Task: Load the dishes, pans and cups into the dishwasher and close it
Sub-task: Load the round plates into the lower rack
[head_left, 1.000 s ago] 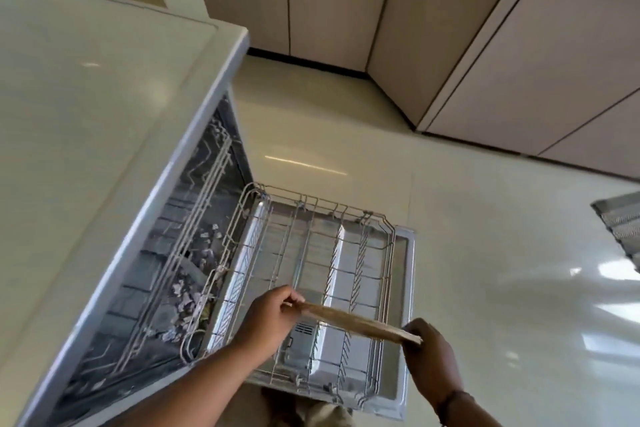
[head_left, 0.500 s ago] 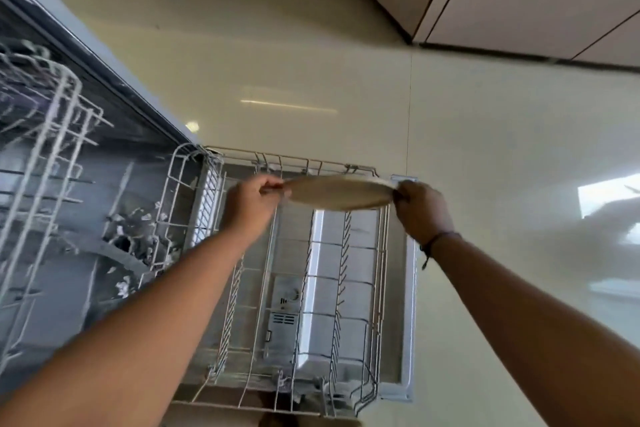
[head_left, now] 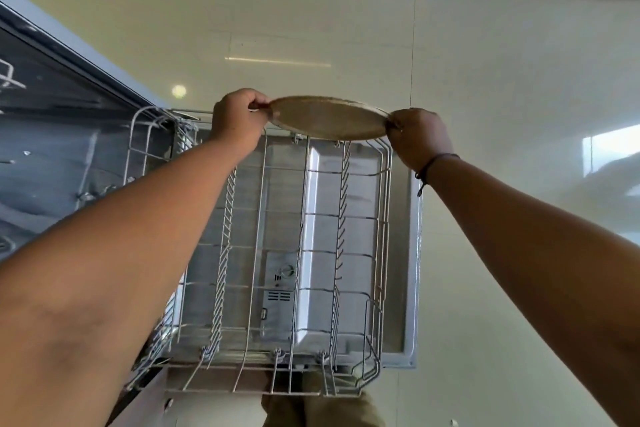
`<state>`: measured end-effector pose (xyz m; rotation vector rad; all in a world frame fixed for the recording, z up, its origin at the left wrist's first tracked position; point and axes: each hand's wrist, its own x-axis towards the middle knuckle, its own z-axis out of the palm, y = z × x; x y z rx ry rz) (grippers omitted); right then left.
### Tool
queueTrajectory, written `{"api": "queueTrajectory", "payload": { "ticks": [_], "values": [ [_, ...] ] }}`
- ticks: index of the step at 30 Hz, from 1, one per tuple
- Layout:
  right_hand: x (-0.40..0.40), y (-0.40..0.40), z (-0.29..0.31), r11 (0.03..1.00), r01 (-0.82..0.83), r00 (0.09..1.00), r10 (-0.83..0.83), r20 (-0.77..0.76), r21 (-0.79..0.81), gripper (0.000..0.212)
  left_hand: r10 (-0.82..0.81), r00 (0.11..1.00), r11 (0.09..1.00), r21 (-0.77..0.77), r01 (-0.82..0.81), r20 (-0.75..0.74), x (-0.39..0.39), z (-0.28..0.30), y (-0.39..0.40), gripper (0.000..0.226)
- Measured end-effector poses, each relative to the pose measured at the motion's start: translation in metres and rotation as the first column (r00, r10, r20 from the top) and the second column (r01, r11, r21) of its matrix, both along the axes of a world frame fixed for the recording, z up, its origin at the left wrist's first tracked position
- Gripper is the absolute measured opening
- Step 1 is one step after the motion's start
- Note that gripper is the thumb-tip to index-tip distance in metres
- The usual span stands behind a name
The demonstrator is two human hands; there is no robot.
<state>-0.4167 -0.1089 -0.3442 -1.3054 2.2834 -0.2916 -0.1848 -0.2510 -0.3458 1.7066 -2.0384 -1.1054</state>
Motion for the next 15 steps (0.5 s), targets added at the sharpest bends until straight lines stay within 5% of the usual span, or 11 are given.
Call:
{"api": "queueTrajectory", "payload": {
  "ticks": [15],
  "values": [
    [0.000,-0.011,-0.034,0.995,0.063,0.998,-0.063,-0.002,0.077,0.025,-0.029,0.999,0.998,0.058,0.028,0.020,-0.007,-0.028,-0.002,0.030]
  ]
}}
